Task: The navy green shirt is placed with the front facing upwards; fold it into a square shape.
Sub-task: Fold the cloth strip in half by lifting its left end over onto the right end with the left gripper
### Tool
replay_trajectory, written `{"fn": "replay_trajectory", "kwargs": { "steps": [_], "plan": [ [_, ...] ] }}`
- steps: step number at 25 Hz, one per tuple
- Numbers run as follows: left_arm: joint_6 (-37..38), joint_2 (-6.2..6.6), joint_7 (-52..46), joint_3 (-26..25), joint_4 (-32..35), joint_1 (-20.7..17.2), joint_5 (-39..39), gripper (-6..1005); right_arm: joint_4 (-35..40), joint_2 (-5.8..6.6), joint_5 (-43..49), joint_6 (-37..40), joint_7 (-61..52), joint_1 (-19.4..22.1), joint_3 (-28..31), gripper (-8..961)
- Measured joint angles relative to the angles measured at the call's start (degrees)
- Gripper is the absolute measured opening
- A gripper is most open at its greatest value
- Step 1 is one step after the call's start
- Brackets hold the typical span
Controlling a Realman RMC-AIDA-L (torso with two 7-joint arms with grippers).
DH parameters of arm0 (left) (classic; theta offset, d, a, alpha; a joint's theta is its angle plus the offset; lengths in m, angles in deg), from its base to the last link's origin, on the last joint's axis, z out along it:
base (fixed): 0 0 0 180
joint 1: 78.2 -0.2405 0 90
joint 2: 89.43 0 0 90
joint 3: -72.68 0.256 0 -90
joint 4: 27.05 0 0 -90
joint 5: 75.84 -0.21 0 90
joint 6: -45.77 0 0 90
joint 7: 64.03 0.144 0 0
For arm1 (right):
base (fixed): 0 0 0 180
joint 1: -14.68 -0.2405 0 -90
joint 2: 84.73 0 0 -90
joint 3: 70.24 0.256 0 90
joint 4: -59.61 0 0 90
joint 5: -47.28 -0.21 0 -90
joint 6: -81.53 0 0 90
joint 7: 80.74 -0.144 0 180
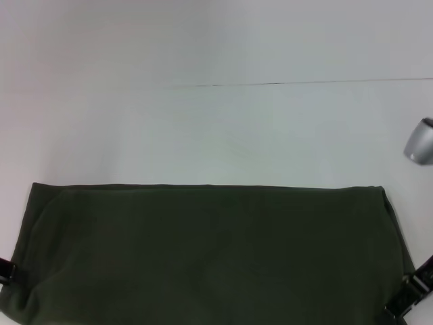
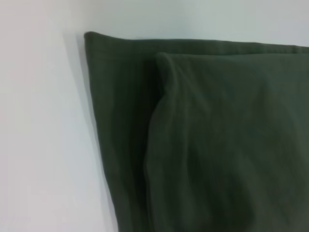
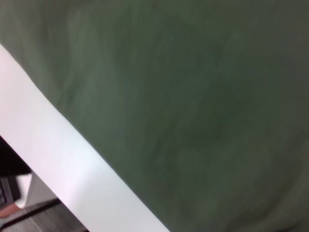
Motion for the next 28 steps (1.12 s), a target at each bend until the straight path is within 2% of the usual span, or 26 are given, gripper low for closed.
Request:
{"fn": "replay_trajectory", "kwargs": {
  "steps": [5,8,11,14,17,23,25,28],
  "plan": [
    [1.24,0.51,-0.28,-1.87,1.32,0.52,0.58,369,4.65,1.42,-0.1,5.5,0.41,-0.2,5.93,513],
    [1.56,1.07,-0.31,-5.37,2.05,0.98,2.84,487,7.97,2.29,-0.11,8.02,1.39,0.1,10.81,755],
    [1.88,1.93,-0.13,-8.51,1.81,1.16,6.27,595,9.85,2.79,-2.18,9.1,5.49,0.22,18.71,803],
    [2.24,2.51,-0.07,-10.3,0.85,1.15,8.18,685,8.84,2.46,-8.35,8.53,12.22,0.74,23.32,852],
    [2.4,2.66,-0.62,-10.73,-0.21,1.15,8.37,775,5.98,0.52,-15.46,6.19,21.39,1.5,23.39,851],
    [2.54,2.14,-0.43,-11.1,-2.81,0.37,10.91,920,1.49,-5.67,-18.59,-0.51,42.61,2.5,22.66,849],
    [2.6,2.12,-0.46,-11.15,-3.6,0.18,11.97,918,1.01,-7.42,-18.48,-3.55,47.65,2.93,20.84,848],
    [2.34,2.06,-1.15,-10.99,-3.88,0.07,11.93,915,-0.9,-8.51,-19.19,-8.32,54.05,3.53,17.21,847]
  ]
}}
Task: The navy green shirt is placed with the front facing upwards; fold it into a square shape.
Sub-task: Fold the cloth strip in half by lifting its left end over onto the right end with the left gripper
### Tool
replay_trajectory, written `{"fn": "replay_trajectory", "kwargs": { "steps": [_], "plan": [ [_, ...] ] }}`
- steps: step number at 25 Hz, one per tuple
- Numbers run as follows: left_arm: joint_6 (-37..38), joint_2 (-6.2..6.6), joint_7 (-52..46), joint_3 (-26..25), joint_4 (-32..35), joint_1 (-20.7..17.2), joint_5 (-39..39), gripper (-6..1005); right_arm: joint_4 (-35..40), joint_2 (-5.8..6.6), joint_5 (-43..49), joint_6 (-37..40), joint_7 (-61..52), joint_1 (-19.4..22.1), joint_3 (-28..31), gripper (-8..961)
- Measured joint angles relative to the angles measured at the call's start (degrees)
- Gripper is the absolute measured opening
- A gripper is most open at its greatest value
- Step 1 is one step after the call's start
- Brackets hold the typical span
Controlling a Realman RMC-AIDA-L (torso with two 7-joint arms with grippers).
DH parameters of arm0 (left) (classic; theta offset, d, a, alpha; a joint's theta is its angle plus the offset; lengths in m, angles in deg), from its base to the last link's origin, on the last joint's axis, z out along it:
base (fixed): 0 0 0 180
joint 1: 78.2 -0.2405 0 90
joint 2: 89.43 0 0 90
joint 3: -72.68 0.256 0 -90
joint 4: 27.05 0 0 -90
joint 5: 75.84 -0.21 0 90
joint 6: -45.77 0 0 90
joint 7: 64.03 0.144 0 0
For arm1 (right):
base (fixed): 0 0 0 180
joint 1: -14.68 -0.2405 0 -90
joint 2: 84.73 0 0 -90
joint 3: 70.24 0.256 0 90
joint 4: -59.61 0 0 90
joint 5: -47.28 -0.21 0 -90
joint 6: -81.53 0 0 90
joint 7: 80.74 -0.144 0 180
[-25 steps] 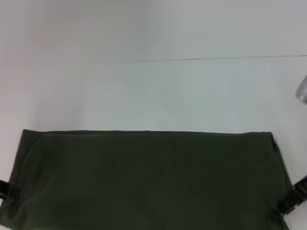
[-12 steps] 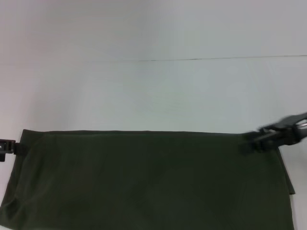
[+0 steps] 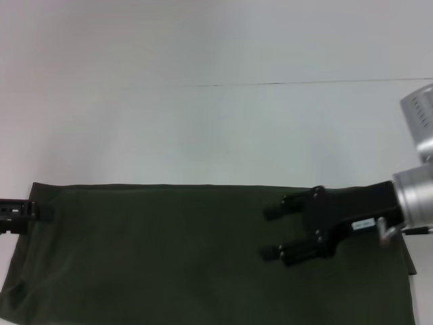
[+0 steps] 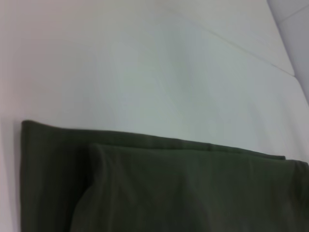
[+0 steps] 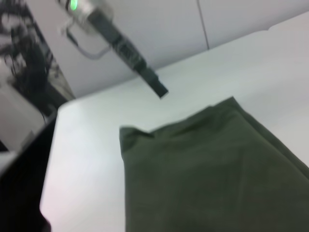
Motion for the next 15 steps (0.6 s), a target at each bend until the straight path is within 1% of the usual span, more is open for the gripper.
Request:
{"fn": "replay_trajectory", "kwargs": {
  "steps": [3,7,9,10,15],
  "plan": [
    [-0.32,0.03,-1.04,0.15,-0.14,-0.01,-0.65,914,-4.13,-0.06,-2.2,-2.95,7.34,0.44,-1.19,846],
    [-0.31,0.26,0.19,0.47,0.08,0.24,-2.39,915,-7.62,-0.1,-5.4,-4.51,15.43,1.71,-1.25,844],
    [-0.61,0.31,0.72,0.66,0.16,0.29,-3.03,915,-8.61,-0.12,-6.4,-5.46,16.67,2.16,-1.44,847],
    [-2.29,0.35,0.23,0.96,0.06,0.47,-4.83,915,-8.97,-0.11,-6.62,-5.78,16.89,2.26,-1.52,850],
    [-7.87,0.36,-2.91,3.15,-0.62,0.99,-8.02,914,-10.1,-0.1,-6.51,-6.0,17.97,2.47,-1.58,850]
  ]
}}
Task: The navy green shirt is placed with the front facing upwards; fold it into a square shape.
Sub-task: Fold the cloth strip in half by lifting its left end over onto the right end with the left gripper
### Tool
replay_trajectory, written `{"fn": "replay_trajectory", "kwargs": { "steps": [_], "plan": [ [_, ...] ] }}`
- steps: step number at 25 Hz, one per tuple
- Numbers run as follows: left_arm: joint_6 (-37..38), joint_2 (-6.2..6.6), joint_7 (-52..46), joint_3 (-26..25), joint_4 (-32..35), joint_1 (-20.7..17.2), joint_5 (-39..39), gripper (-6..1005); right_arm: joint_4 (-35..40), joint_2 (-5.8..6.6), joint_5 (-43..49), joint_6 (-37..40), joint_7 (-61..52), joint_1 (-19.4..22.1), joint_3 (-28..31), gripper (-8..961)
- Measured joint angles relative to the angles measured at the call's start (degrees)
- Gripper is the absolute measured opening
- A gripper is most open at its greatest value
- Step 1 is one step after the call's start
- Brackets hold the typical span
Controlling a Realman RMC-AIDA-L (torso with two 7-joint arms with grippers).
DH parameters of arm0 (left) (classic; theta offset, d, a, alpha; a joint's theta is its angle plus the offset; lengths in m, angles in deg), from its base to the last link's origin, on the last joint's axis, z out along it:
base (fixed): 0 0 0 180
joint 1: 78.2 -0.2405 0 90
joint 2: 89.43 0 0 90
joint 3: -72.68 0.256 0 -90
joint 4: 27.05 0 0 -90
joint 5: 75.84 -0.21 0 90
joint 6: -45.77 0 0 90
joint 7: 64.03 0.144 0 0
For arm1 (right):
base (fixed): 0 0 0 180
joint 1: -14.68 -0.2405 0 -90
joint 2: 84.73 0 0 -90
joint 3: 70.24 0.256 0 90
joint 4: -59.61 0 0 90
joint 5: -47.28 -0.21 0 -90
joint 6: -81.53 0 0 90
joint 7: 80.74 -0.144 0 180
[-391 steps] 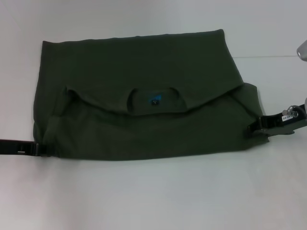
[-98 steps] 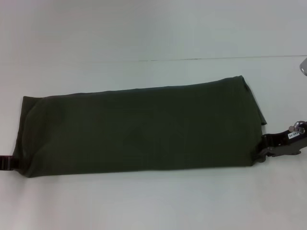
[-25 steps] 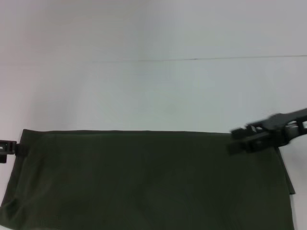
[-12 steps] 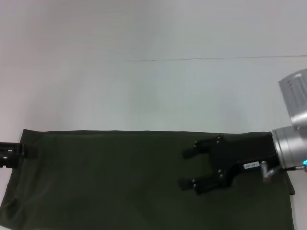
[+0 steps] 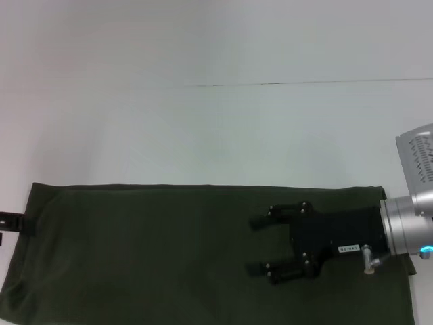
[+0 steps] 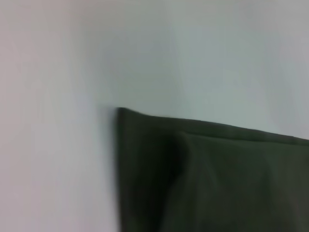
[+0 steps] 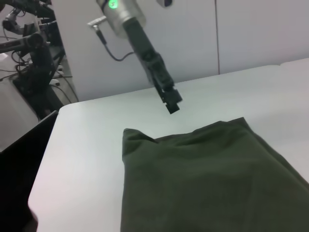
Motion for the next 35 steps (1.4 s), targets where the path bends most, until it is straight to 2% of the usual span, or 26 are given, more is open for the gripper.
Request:
{"fn": "replay_trajectory", "kwargs": {
  "steps": [10,18,35],
  "plan": [
    [-6.42,-0.09,-1.11,2.42,-5.24,0.51,-2.29,914,-0.48,-0.09,0.16,-0.32,0.09,0.24,-0.45,850],
    [-9.82,-0.47,-1.36,4.46,-6.4,0.45,-3.69,914,-0.59,-0.14,0.19,-0.32,-0.25,0.28,-0.51,851],
    [-11.76,-0.66,-1.05,5.84,-8.08,0.34,-3.79,912,-0.52,-0.04,0.19,-1.3,-2.14,-0.28,-1.98,851]
  ]
}}
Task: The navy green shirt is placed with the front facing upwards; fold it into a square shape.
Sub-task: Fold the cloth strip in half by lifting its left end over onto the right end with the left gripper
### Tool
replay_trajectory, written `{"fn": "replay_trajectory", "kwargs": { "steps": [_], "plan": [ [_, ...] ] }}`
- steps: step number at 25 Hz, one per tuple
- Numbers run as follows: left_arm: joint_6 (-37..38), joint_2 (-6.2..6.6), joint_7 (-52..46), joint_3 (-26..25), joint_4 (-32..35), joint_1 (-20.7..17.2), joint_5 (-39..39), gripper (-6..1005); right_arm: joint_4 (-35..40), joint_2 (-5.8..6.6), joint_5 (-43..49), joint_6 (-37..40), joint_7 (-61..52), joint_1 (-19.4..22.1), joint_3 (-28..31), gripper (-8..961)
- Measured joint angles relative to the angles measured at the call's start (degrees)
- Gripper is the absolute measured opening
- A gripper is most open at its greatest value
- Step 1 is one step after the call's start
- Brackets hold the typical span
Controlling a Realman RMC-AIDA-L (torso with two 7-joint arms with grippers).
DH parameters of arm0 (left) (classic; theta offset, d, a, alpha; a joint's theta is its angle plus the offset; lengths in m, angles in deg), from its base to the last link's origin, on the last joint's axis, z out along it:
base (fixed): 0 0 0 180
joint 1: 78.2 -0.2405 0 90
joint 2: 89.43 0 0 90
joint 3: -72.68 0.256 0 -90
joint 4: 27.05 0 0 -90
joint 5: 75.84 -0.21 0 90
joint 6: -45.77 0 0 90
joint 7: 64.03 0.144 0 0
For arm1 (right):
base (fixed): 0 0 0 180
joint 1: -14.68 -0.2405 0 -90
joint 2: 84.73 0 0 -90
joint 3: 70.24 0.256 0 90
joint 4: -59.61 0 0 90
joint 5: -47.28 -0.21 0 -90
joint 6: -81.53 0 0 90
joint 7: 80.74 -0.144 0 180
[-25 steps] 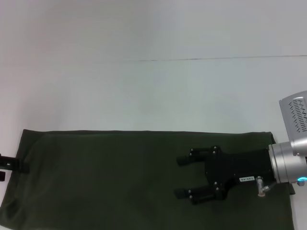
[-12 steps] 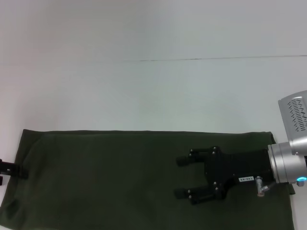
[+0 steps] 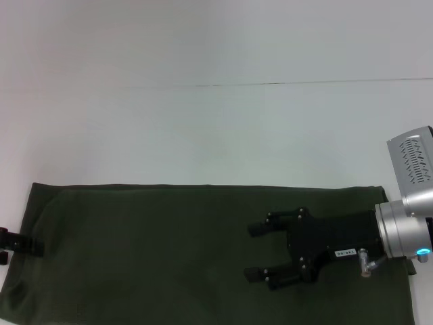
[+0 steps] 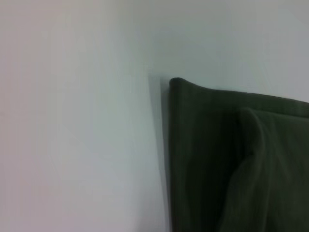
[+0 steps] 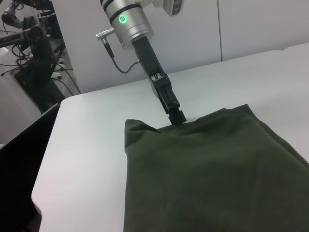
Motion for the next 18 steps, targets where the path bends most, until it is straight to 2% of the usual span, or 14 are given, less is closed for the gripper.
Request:
{"fn": "replay_trajectory", "kwargs": {
  "steps": [18],
  "plan": [
    [0.72,0.05,-0.27,1.0,-1.63,0.66,0.11,908,0.55,0.0,0.0,-0.52,-1.33,-0.11,-0.63,850]
  ]
}}
